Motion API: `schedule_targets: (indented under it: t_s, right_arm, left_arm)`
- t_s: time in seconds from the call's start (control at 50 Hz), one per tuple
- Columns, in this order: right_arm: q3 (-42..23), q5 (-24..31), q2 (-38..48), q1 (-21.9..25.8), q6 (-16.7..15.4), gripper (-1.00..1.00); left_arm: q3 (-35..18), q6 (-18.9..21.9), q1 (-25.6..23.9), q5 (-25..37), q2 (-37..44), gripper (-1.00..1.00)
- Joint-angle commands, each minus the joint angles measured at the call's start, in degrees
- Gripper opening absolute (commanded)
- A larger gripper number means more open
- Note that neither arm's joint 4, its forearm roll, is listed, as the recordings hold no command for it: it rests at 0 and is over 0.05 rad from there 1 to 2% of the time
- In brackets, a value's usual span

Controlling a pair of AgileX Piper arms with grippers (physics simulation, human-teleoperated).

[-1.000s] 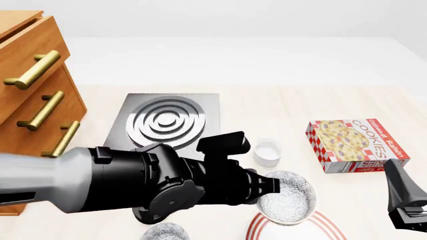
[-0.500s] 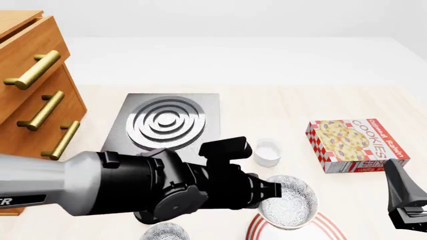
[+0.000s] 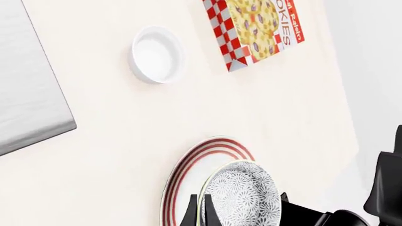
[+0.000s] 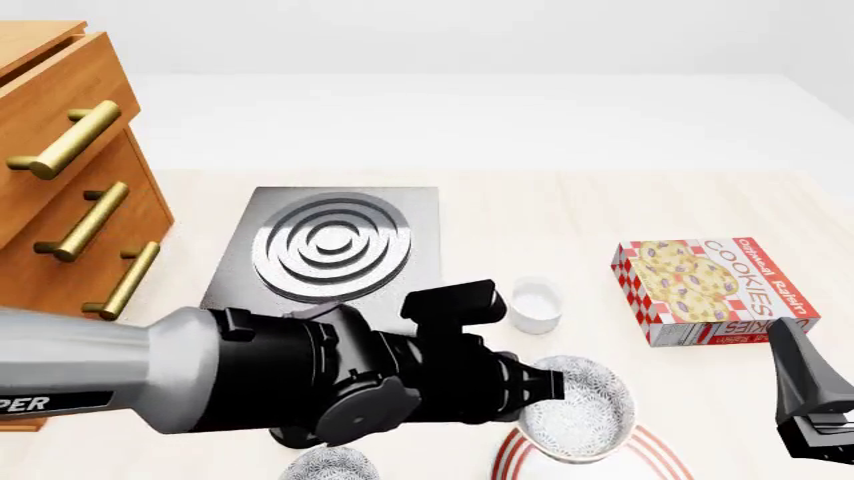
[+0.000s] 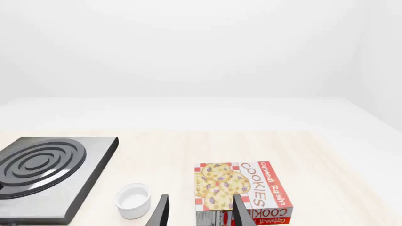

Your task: Pick the akita bowl on the wooden cabinet and place it on the plate.

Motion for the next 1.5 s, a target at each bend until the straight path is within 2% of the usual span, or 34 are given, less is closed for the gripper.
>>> schedule_targets:
  t_s: [0.02, 1.5]
  right_arm:
    - [0.00, 0.00, 0.01, -0.02, 0.01, 1.00]
    - [0.00, 0.00, 0.00, 0.00, 0.01, 1.00]
  left_arm:
    - [-0.34, -0.14, -0.20, -0.60, 0.55, -1.00]
    - [0.38, -2.87, -1.93, -3.98, 4.39, -1.00]
